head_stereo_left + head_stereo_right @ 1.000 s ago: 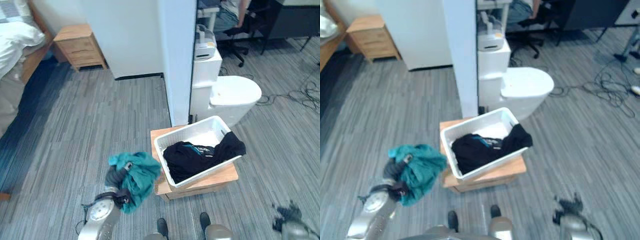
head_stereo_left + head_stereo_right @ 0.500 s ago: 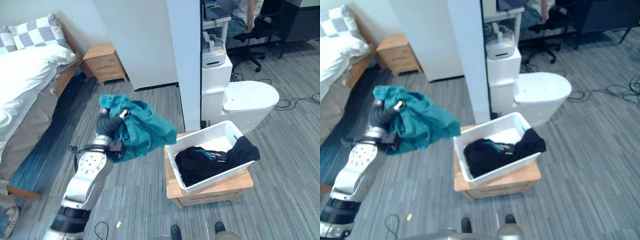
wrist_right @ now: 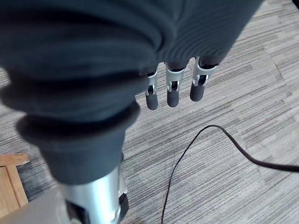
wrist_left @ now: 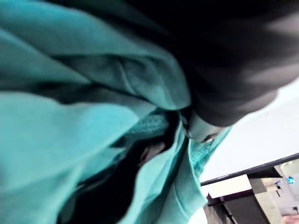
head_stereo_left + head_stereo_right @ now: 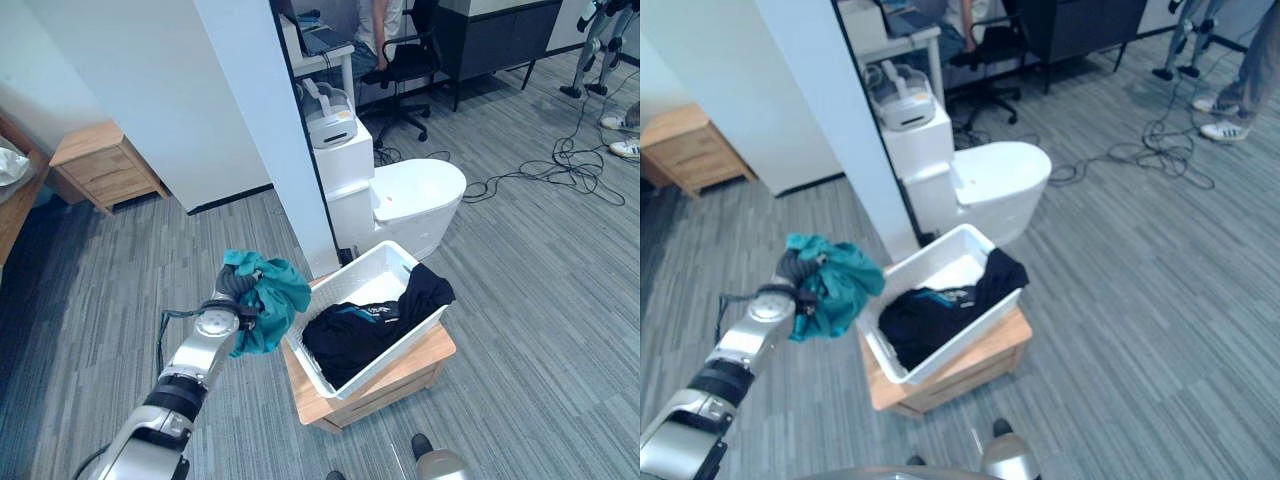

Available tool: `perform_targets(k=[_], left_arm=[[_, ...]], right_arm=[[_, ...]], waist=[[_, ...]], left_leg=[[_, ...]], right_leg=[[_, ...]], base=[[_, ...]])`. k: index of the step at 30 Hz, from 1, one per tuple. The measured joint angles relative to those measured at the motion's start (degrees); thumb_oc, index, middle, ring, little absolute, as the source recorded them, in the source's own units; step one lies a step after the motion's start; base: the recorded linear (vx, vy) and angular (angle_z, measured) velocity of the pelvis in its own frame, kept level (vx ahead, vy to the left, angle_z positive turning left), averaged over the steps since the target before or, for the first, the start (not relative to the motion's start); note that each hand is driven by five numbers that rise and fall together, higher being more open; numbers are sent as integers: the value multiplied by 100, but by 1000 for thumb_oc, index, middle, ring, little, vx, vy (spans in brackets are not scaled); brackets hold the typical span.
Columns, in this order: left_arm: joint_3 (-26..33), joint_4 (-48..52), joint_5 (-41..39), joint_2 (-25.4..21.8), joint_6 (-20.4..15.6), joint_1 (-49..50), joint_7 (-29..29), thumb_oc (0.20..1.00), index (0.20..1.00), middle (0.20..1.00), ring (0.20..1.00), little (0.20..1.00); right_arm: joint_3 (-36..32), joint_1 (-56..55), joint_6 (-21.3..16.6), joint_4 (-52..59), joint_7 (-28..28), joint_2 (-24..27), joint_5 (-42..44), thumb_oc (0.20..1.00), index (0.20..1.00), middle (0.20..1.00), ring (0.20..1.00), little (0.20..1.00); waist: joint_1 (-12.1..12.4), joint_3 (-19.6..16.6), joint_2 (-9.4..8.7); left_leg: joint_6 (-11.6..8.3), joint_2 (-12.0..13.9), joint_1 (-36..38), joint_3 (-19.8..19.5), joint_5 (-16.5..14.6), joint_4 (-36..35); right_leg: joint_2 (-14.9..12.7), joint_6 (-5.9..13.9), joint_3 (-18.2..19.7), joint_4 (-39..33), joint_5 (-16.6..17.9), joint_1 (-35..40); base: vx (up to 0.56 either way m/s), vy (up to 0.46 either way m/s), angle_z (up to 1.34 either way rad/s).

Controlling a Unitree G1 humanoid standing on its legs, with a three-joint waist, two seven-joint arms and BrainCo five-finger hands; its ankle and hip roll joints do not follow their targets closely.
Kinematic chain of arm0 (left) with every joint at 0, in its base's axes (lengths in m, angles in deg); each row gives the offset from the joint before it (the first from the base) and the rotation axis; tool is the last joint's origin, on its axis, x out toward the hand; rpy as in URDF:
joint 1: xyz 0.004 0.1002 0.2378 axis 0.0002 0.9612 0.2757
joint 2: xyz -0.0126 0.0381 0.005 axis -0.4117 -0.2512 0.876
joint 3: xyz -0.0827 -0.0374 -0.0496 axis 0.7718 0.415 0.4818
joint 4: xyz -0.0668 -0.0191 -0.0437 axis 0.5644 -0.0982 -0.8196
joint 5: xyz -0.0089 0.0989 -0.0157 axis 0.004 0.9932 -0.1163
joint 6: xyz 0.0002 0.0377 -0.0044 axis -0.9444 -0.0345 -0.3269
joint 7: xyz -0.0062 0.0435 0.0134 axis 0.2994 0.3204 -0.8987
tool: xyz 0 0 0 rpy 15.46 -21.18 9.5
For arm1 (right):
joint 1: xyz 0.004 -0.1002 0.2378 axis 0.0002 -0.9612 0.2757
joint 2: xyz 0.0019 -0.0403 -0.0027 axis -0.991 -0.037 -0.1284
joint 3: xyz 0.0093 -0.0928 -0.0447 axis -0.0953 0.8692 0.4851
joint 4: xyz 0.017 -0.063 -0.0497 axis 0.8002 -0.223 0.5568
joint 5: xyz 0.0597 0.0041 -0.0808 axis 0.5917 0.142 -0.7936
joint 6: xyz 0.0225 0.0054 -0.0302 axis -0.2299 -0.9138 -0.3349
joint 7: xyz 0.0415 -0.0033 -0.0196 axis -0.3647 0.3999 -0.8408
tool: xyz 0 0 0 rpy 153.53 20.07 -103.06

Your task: Tidy up the quilt and then pick up the clothes from the bed and put them into the laundry hamper.

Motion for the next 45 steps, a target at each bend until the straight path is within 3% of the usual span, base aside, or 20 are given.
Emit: perform_targets(k=[5,15,21,25,26,27,29,33,45], left_arm=[[-90,-244,295,163,-16,-29,34,200,200,200,200,200],[-315,-1013,1208,167,-17,-466,-283,200,200,200,200,200],[-372,-1431,1365,122,-17,-1074,-505,200,200,200,200,200],[-495,-1833,1359,96,124,-1738,-727,200,200,200,200,200],[-540,-1905,1350,96,168,-1834,-729,325,325,325,325,325],[-619,-1985,1340,98,210,-1957,-731,1000,1000,1000,1000,1000],[-713,-2108,1336,116,227,-2177,-723,1000,1000,1000,1000,1000],[-812,-2099,1336,120,149,-2234,-702,1000,1000,1000,1000,1000],[-1386,-1560,1848,117,24,-2238,-394,1000,1000,1000,1000,1000]], right_arm=[[128,3,-14,95,-10,5,-2,1000,1000,1000,1000,1000],[125,-6,-42,235,-39,4,-181,1000,1000,1000,1000,1000],[123,10,-39,282,-19,63,-202,1000,1000,1000,1000,1000],[142,163,-159,426,55,277,-203,1000,1000,1000,1000,1000],[150,180,-180,495,64,316,-202,1000,1000,1000,1000,1000],[137,249,-199,529,73,344,-199,1000,1000,1000,1000,1000],[200,438,-192,668,47,399,-147,1000,1000,1000,1000,1000],[303,635,-207,764,-29,454,-103,1000,1000,1000,1000,1000],[301,686,-390,725,-287,463,-219,1000,1000,1000,1000,1000]], waist=[[-44,16,-25],[-516,90,-61],[-658,405,-7],[-936,725,72],[-987,767,95],[-1055,857,115],[-1193,1114,148],[-1245,1235,268],[-1227,1271,375]], left_leg=[[-11,4,-1,72,-35,-32],[-28,22,32,297,-62,-33],[-23,-6,-33,525,-76,-35],[23,-64,-302,692,-41,-6],[31,-70,-361,716,-35,0],[35,-86,-404,712,-38,-36],[37,-83,-427,784,-31,-7],[34,-81,-483,808,-32,-1],[32,-84,-369,807,-34,-23]], right_leg=[[6,1,109,33,-1,-71],[28,13,290,56,12,-145],[35,37,532,142,68,-389],[22,44,713,302,117,-807],[23,40,732,332,121,-902],[14,33,742,298,155,-923],[36,4,812,320,186,-994],[47,14,853,334,178,-1084],[52,21,855,418,152,-1007]], base=[[32,-38,-8],[68,-86,-10],[-51,-69,-24],[-57,-1,-20],[-37,60,-18],[-90,10,-14],[-56,25,-16],[7,18,-6],[36,17,0]])
